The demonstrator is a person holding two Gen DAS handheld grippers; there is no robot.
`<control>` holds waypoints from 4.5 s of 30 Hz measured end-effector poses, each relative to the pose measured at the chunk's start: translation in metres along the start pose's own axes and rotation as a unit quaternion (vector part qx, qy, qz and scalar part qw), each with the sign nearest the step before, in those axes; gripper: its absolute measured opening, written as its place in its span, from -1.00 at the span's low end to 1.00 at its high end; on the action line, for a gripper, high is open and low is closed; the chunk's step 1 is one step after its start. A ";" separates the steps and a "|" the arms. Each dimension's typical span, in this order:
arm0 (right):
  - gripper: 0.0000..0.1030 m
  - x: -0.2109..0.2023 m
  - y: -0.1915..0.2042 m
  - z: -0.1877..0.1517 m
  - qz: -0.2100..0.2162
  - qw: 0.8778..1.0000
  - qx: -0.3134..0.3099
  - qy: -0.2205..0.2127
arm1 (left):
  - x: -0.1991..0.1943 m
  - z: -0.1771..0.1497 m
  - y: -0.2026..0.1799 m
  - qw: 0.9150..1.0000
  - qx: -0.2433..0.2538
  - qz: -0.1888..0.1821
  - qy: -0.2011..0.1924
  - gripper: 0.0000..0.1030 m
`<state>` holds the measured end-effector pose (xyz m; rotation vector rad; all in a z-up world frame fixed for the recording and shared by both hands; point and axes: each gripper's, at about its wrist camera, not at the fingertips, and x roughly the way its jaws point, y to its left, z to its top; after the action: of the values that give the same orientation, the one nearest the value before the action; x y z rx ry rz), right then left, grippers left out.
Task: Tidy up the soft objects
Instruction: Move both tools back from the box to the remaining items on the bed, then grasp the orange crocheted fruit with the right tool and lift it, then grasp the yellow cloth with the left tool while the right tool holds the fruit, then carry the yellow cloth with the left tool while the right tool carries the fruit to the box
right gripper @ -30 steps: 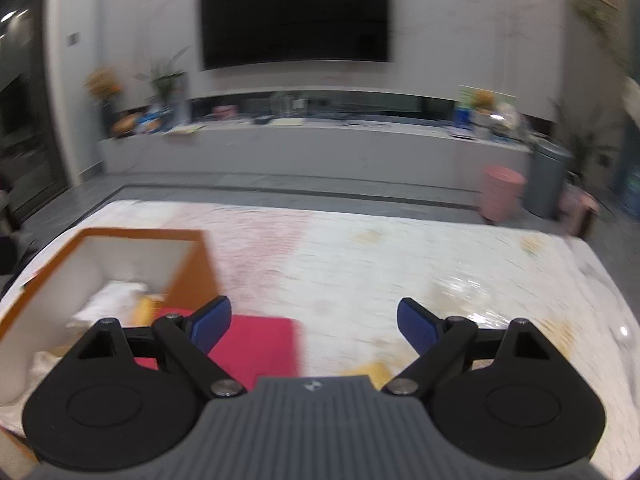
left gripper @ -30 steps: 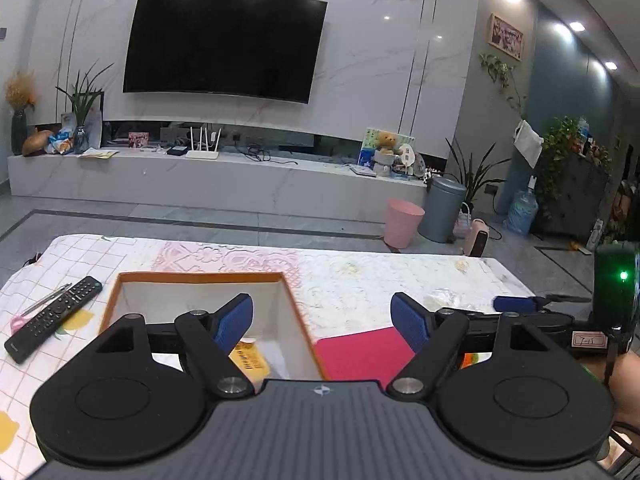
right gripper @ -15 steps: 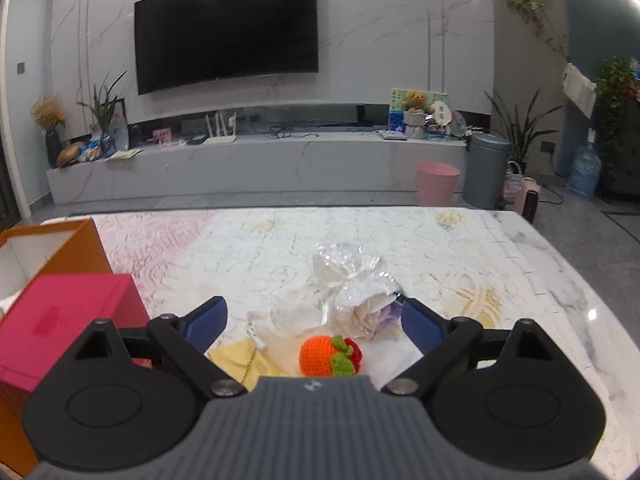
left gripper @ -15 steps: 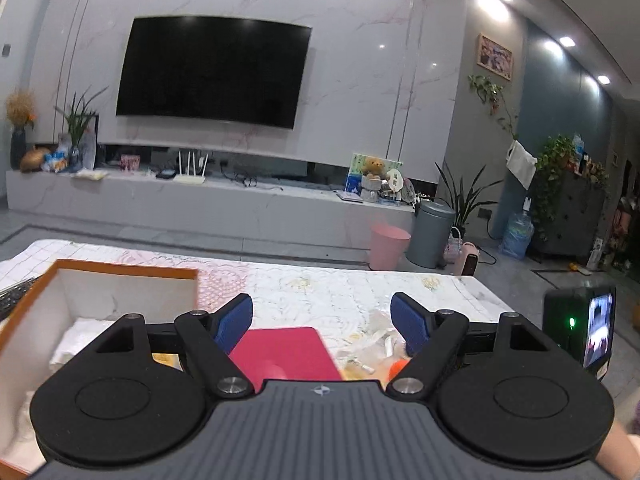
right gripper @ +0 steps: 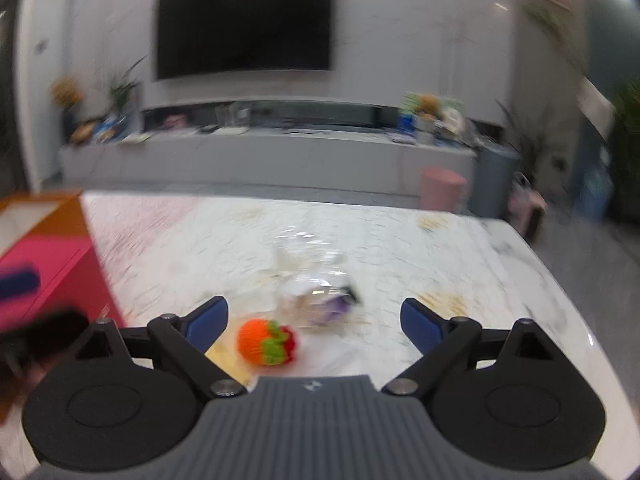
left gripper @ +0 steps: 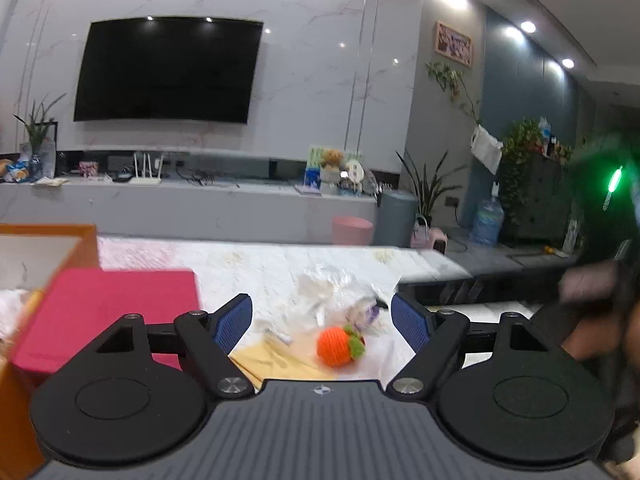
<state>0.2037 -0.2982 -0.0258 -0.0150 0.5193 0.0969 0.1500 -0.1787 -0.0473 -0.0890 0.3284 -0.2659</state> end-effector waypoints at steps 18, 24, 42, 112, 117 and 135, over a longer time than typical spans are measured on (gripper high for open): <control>0.61 0.105 0.008 0.039 0.169 0.963 -0.068 0.198 | 0.063 -0.045 -0.088 0.976 0.077 0.197 0.060 0.82; 0.36 0.139 0.026 0.013 0.140 0.955 -0.117 0.234 | 0.079 -0.050 -0.081 0.967 0.041 0.231 0.097 0.82; 0.02 0.132 0.008 0.006 0.173 0.968 -0.092 0.158 | 0.089 -0.042 -0.048 0.966 -0.032 0.204 0.158 1.00; 0.02 0.065 0.042 0.043 0.170 0.977 -0.086 0.094 | -0.080 0.042 -0.008 0.999 0.023 -0.014 0.023 -0.94; 0.02 0.033 0.053 0.070 0.138 0.985 -0.080 0.063 | -0.096 0.070 0.013 0.999 0.037 -0.023 -0.015 -0.94; 0.02 -0.004 0.214 0.132 0.230 0.964 -0.130 0.040 | -0.158 0.098 0.183 0.995 -0.026 0.066 -0.069 -0.94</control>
<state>0.2449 -0.0801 0.0932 -0.1565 0.5800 0.6217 0.0826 0.0449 0.0701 -0.1361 0.2036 -0.1195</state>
